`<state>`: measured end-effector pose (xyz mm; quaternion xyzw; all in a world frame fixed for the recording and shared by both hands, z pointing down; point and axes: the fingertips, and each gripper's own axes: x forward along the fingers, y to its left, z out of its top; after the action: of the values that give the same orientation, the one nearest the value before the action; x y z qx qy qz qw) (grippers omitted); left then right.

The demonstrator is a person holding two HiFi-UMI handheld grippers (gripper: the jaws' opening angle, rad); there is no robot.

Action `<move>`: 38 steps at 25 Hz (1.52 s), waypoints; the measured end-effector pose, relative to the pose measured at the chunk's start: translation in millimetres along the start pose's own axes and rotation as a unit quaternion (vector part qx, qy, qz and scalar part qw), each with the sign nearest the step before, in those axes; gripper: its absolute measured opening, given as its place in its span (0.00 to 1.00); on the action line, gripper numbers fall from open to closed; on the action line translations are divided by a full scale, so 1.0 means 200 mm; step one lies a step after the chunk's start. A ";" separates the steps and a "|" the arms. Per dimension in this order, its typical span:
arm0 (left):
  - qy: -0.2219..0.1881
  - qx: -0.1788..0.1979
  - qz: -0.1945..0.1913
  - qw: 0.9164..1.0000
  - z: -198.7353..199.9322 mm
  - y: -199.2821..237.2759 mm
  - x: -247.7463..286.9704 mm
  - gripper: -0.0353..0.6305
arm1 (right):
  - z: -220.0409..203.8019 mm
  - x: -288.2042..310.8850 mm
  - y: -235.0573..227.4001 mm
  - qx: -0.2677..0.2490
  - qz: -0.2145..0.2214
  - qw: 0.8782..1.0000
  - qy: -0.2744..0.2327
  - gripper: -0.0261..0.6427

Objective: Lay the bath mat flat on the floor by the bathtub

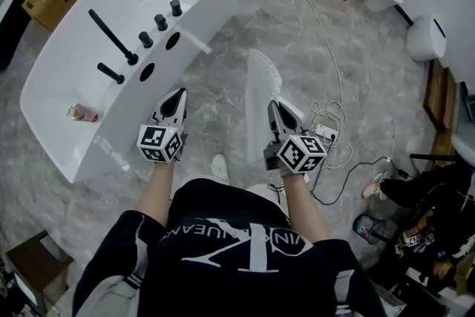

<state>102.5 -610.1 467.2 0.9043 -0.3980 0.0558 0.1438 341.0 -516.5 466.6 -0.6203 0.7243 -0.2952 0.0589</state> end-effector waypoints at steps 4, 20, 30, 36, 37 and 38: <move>0.004 0.007 0.000 1.000 -0.01 0.02 0.04 0.07 | 0.00 0.18 0.02 -0.007 0.031 0.999 0.015 0.09; 0.009 -0.030 0.200 0.979 -0.10 0.37 0.35 0.07 | -0.34 1.11 0.12 -0.014 0.245 0.949 0.196 0.09; 0.031 -0.051 0.301 0.952 -0.49 0.67 0.44 0.07 | -0.84 1.68 0.04 0.008 0.291 0.924 0.250 0.09; 0.039 -0.083 0.306 0.948 -0.84 0.88 0.63 0.07 | -1.10 2.15 -0.36 0.019 0.230 0.943 0.241 0.09; 0.038 -0.082 0.303 0.949 -0.89 0.91 0.68 0.07 | -1.12 2.23 -0.43 0.018 0.223 0.945 0.237 0.09; 0.036 -0.082 0.300 0.950 -0.94 0.94 0.74 0.07 | -1.14 2.30 -0.50 0.014 0.218 0.948 0.233 0.09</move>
<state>67.8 -777.4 718.9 0.7256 -0.6487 0.0965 0.2082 221.3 -871.1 833.1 -0.3605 0.8310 -0.4217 -0.0398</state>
